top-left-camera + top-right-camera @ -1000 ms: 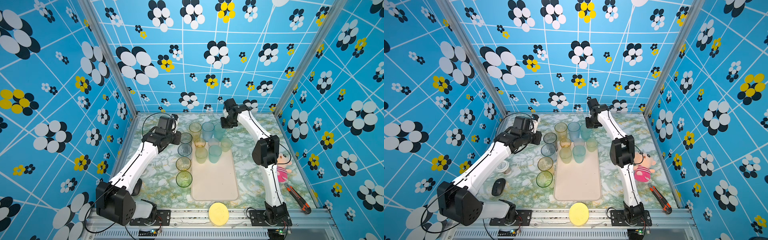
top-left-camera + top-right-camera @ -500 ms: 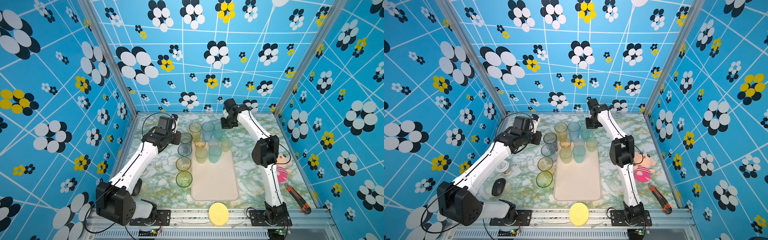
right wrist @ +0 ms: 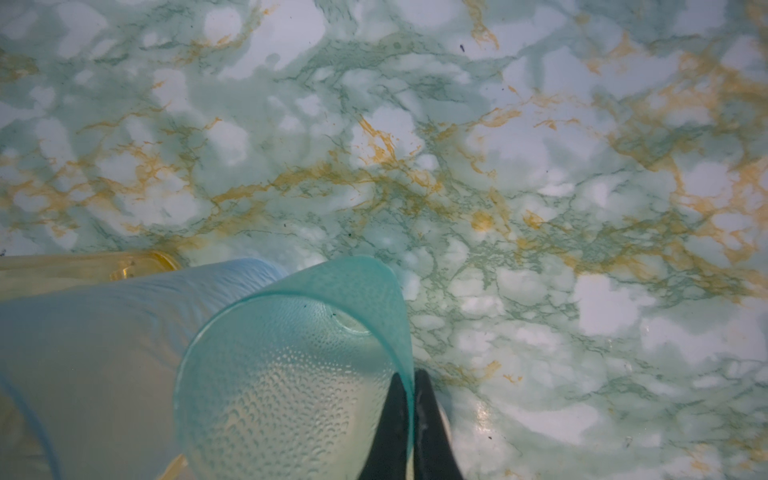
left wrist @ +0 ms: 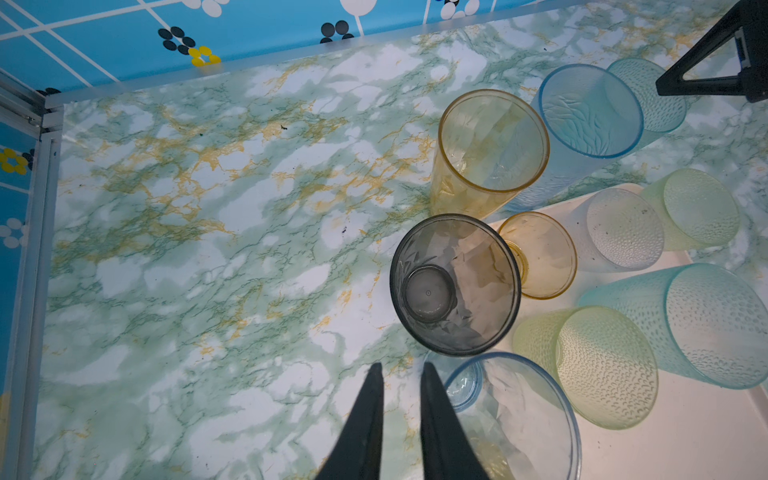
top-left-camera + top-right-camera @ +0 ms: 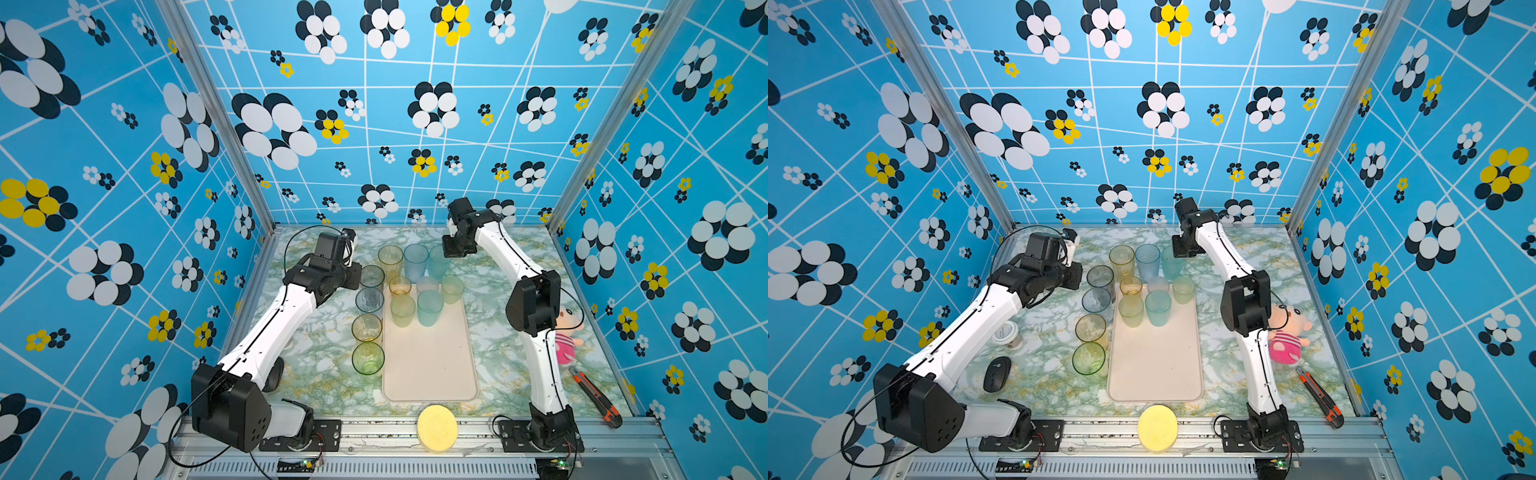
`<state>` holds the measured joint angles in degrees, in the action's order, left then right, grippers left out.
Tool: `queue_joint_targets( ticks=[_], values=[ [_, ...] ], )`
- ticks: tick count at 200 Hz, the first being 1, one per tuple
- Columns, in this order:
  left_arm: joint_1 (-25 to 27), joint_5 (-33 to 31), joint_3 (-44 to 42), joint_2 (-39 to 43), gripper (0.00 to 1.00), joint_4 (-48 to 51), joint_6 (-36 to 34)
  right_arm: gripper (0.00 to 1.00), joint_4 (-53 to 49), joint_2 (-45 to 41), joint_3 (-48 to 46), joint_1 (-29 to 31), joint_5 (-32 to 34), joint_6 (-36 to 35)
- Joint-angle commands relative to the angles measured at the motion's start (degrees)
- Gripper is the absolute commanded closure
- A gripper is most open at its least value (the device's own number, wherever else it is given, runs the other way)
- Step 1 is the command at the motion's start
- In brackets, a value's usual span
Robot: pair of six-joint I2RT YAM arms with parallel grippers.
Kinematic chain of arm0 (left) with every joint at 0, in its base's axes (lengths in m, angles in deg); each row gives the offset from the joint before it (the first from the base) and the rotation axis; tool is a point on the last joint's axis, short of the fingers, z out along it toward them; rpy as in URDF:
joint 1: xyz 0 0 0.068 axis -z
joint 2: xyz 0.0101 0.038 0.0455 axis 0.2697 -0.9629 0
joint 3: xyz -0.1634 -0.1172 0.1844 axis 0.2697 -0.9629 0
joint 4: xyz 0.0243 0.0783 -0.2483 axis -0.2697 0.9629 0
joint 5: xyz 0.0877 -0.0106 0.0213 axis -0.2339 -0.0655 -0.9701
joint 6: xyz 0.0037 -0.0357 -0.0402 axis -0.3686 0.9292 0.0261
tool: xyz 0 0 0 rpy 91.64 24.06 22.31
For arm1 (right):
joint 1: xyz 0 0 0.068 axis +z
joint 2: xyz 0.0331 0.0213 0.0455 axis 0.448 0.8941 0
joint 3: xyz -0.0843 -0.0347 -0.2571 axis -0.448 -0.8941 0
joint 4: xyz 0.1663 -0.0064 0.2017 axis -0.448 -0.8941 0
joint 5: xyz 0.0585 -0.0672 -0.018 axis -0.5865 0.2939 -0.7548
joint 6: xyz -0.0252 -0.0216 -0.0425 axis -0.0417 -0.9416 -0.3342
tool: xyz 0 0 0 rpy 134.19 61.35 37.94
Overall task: Place the glasses into the tray
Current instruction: 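Close the right gripper on the rim of the second teal cup, then carry the teal cup over the tray with the right gripper while the left shifts nearer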
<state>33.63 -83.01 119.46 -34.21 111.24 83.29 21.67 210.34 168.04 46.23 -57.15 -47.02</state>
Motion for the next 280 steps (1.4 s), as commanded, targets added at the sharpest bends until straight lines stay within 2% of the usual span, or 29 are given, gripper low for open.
queue_joint_targets(
  ticks=[1, 47, 73, 131, 176, 196, 225, 280],
  values=[
    [-0.37, -0.49, -0.98, 1.61, 0.80, -0.58, -0.83, 0.97, 2.56, -3.61, -1.64, -1.05, 2.10, 0.42],
    [0.03, -0.86, -1.05, 2.88, 0.80, 0.09, -0.65, 0.97, 6.36, -8.35, -6.97, -2.13, 3.92, 0.62],
    [0.30, -1.43, -0.83, 3.67, 0.80, 0.80, -0.65, 0.97, 9.62, -14.80, -12.51, -3.49, 4.38, 0.88],
    [1.68, -3.59, 1.06, 5.54, 0.80, 3.92, -0.78, 0.97, 9.86, -26.89, -21.22, -5.47, 6.74, -1.20],
    [3.53, -4.90, 2.70, 7.75, 0.80, 8.04, -1.14, 0.97, 10.40, -39.72, -36.15, -5.21, 4.21, -0.88],
    [4.63, -5.75, 4.07, 8.19, 0.80, 10.67, -1.40, 0.97, 9.07, -45.10, -42.52, -4.15, 3.78, -1.09],
    [6.05, -6.36, 5.40, 8.72, 0.80, 14.04, -1.37, 0.97, 3.32, -49.56, -45.86, -0.06, 5.20, -1.75],
    [9.02, -6.20, 6.16, 9.00, 0.80, 18.95, 0.13, 0.97, 3.10, -50.44, -50.86, 5.04, 5.48, 0.32]
  ],
)
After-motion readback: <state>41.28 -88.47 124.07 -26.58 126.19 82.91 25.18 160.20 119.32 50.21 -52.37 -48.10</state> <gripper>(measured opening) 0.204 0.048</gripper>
